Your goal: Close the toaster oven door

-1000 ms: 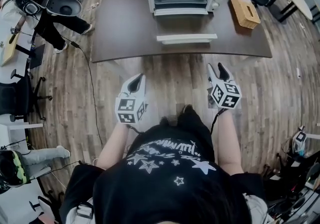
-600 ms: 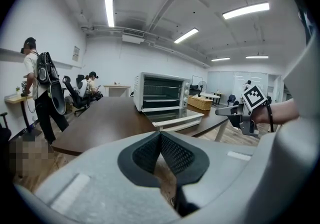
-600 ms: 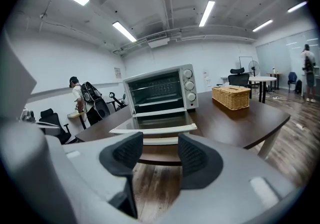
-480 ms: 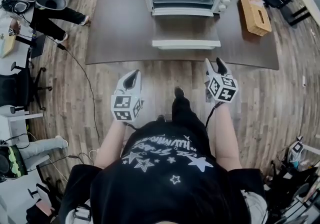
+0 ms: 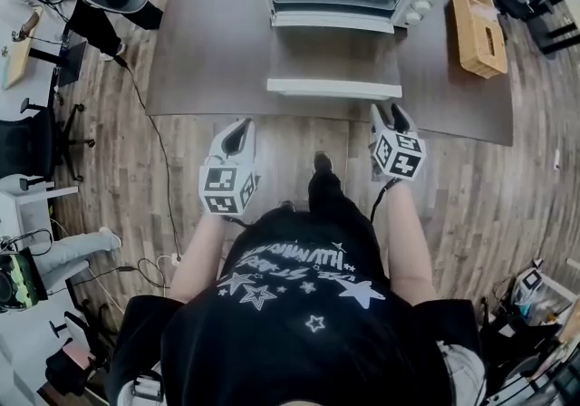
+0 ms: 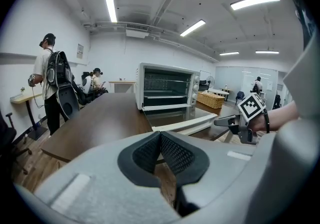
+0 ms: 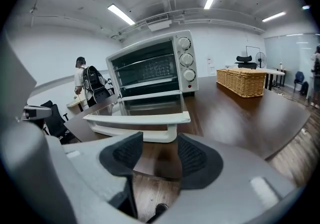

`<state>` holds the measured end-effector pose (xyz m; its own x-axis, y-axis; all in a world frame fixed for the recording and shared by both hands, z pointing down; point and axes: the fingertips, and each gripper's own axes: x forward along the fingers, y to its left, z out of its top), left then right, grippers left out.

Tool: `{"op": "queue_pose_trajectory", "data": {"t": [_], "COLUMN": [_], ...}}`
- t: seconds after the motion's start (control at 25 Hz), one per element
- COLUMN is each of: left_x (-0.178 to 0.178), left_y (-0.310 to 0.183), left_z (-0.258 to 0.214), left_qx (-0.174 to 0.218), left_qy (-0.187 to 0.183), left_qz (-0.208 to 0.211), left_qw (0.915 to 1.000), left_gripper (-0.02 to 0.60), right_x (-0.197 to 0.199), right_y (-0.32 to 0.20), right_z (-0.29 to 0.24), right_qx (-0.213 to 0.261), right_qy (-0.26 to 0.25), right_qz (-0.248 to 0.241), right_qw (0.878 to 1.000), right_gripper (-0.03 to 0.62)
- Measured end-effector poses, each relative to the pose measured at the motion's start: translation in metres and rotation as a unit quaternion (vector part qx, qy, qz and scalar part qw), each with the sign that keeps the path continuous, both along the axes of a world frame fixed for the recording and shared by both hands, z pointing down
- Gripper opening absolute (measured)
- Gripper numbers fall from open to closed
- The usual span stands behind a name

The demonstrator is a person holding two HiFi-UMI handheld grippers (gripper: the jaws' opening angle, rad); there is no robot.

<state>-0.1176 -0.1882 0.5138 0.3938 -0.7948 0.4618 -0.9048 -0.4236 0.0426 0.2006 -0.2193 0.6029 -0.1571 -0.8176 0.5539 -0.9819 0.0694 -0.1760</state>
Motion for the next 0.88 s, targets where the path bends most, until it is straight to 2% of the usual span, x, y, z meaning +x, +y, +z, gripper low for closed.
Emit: {"op": "queue_pose_trajectory", "data": {"t": [0.12,0.32,0.64,0.72,0.88], "left_x": [0.003,0.007,0.006,0.005,0.006], "left_y": [-0.002,-0.005,-0.008,-0.009,-0.012], "left_z": [0.004,0.004,0.005,0.005,0.004], "left_qx": [-0.007,-0.009,-0.011,-0.011,-0.009], "left_qy": [-0.001,-0.001,-0.004,-0.004,-0.005], "left_qz": [-0.006,-0.007,-0.004,-0.001,0.007], "left_qw": [1.0,0.9999,0.9999,0.9999,0.9999], "left_gripper": [0.009,0.009,0.009,0.009,0.009], "right_x": [0.003,0.007,0.005,0.007,0.014], "right_y": [-0.009,-0.02,-0.029,-0.029,-0.031], "right_z": [0.007,0.016,0.018,0.017,0.014], "right_qx": [-0.006,-0.014,-0.009,-0.009,-0.01], "right_qy": [0.004,0.012,0.029,0.037,0.045], "right_qz": [-0.004,-0.01,-0.016,-0.013,0.007], "right_qw": [1.0,1.0,0.999,0.999,0.999], "right_gripper": [0.221,0.156,0.137,0.135,0.091]}}
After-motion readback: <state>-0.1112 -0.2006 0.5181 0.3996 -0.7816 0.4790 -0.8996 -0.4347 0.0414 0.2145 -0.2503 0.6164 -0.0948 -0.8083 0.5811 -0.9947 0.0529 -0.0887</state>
